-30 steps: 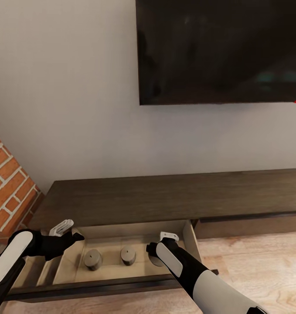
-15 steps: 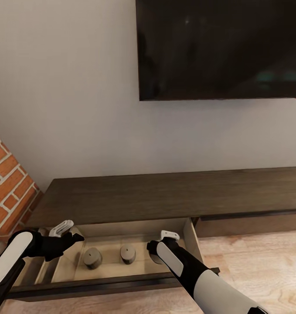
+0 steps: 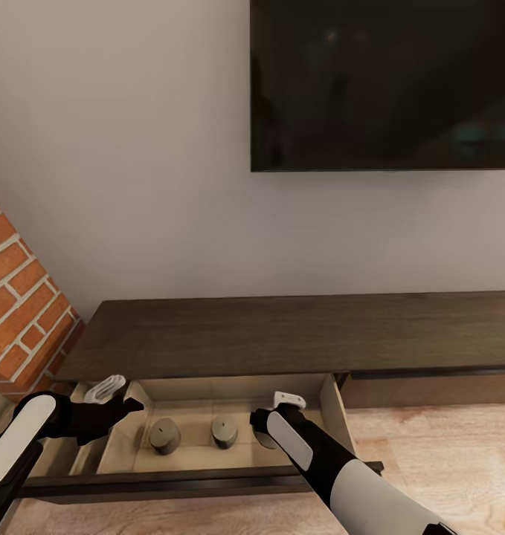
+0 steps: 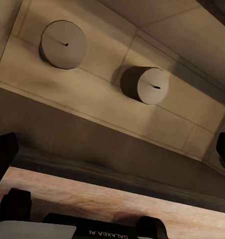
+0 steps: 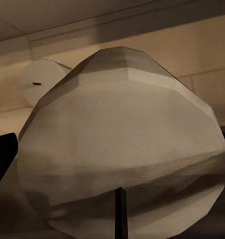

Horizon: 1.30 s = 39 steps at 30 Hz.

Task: Place each of the two pumpkins and all three candles from the living room inside a cabinet in the living room (use any cabinet), then make sure every cabinet is closed, and position the cauldron so it is next to a table in the living room.

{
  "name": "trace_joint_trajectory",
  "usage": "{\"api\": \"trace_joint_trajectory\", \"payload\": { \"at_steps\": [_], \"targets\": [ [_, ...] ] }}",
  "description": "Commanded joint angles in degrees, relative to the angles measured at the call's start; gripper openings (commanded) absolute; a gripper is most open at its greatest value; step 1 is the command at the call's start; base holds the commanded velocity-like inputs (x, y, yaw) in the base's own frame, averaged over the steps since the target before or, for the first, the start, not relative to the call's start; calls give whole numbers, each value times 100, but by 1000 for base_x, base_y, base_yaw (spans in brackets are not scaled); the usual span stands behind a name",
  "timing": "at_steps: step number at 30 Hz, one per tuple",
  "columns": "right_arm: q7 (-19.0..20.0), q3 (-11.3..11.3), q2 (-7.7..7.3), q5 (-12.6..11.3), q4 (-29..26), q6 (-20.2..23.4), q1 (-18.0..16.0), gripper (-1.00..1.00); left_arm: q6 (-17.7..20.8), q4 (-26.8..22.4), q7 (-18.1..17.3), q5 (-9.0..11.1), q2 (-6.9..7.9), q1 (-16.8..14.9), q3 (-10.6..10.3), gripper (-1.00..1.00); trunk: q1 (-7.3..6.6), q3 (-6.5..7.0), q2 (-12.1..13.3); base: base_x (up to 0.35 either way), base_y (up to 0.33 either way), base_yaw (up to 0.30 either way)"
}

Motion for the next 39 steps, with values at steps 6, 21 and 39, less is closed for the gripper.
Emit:
{"api": "trace_joint_trajectory", "payload": {
  "at_steps": [6,21,39],
  "targets": [
    [-42,21,-5,-31,-9,14,-6,-100,-1,-18,60,58,5,-4,-11,100,-1,-5,-2,79,0,4],
    [-42,-1,-11,-108,56,65,-6,-100,-1,-286,60,57,8,86,-17,100,-1,-5,-2,49,0,0],
    [-50,-5,-12,-60,87,-249,-6,-100,1,-649,51,88,13,274,43,100,373,-310,-684,0,0,0]
  ]
}}
